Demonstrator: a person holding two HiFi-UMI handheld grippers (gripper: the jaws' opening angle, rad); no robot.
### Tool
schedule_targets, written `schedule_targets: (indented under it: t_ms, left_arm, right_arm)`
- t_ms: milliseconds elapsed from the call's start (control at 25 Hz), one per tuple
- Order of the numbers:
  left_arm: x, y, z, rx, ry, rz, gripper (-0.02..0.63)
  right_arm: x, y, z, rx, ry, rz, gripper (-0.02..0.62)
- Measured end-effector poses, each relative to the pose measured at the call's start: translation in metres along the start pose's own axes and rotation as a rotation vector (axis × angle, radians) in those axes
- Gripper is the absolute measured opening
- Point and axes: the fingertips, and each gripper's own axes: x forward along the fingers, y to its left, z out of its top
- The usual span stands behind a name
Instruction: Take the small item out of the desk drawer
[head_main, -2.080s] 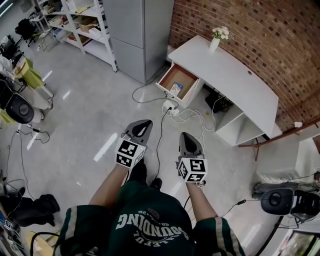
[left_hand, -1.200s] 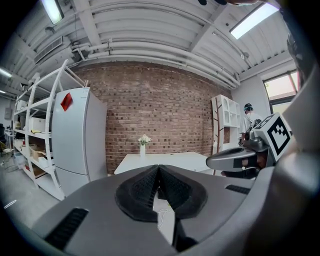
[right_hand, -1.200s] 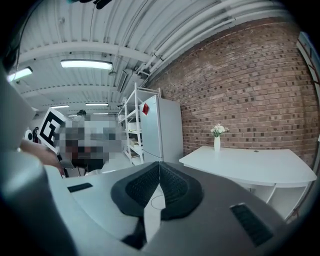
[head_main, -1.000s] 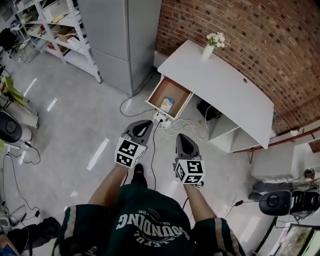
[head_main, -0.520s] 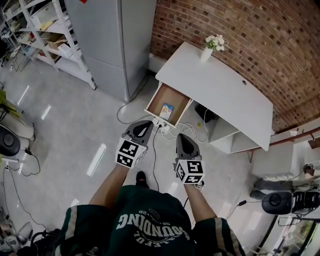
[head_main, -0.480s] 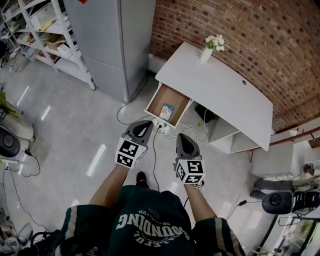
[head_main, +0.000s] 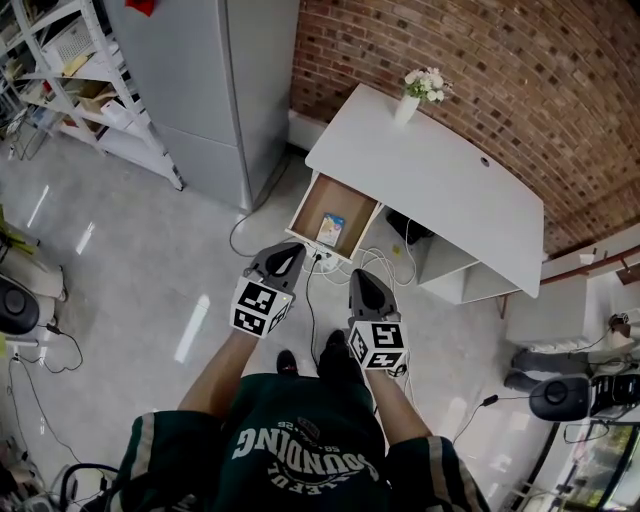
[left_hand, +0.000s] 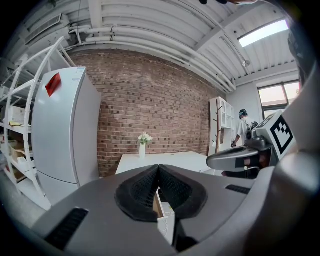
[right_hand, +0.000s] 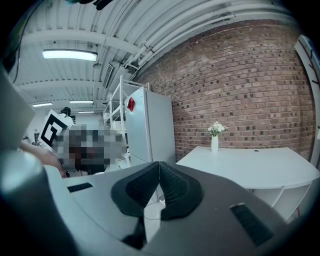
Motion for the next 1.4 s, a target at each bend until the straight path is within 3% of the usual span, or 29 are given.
schedule_targets:
  t_ms: [1400]
  left_arm:
    - [0.143, 0.051, -0.003, -0.031, 0.063, 0.021, 0.017]
  right_arm:
    - [0.131, -0.087, 0.017, 0.001, 0.026, 0.085, 0.025]
